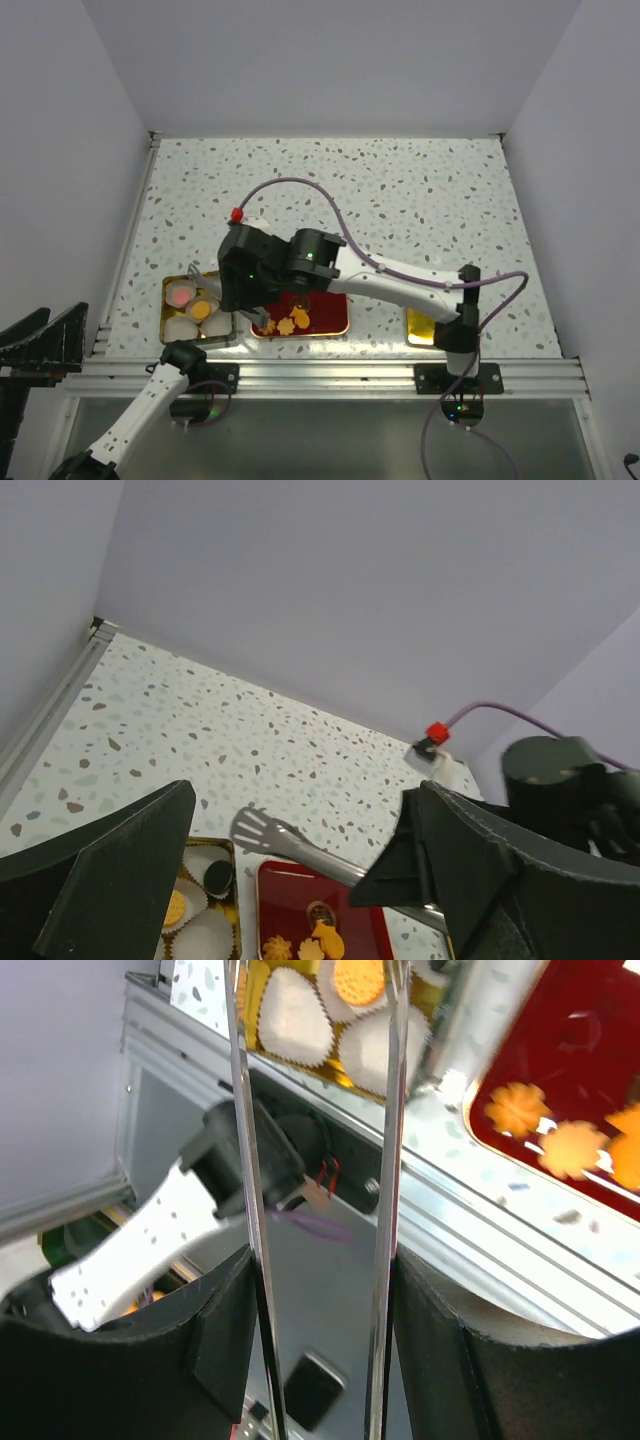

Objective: Pack the cookies

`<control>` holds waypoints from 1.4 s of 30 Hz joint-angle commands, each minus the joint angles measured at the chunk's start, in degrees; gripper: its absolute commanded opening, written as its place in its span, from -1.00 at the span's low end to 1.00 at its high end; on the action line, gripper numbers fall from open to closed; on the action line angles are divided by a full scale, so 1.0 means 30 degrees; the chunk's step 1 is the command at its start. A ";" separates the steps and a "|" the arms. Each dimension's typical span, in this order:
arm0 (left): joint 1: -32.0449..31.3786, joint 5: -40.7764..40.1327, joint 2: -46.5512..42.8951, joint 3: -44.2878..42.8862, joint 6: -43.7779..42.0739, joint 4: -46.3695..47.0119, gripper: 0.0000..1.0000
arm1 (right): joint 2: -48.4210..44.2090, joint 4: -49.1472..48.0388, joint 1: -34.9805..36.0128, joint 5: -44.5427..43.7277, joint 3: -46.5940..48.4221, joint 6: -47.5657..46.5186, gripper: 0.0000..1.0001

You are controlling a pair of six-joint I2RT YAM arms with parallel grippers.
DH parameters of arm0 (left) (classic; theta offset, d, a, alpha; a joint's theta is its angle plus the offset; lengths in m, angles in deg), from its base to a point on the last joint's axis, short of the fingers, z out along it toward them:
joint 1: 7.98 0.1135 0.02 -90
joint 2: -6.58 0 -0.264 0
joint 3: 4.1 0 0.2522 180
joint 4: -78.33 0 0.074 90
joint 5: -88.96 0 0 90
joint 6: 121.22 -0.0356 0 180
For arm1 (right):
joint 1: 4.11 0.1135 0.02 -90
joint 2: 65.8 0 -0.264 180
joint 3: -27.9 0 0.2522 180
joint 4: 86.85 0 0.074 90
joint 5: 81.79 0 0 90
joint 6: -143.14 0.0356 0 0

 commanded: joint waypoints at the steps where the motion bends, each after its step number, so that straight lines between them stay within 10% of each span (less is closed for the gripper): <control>1: -0.0241 -0.1402 0.1329 0.0924 -0.0726 0.0039 1.00 | -0.3154 0.0687 0.0015 -0.0931 -0.2240 -0.0967 0.10; 13: -0.1088 -0.4681 0.1799 0.2865 -0.1957 0.0977 1.00 | -1.0979 0.2325 0.0015 -0.2012 -1.4282 -0.0444 0.10; 30: -0.3904 -1.0076 0.4317 -0.6710 -0.5500 0.1737 1.00 | -0.8729 0.1598 0.0044 -0.1345 -1.4200 -0.1467 0.09; 42: -0.3700 -0.8904 0.4465 -0.6279 -0.5237 0.1241 1.00 | -0.7321 0.0451 0.0161 -0.0228 -1.4172 -0.1907 0.08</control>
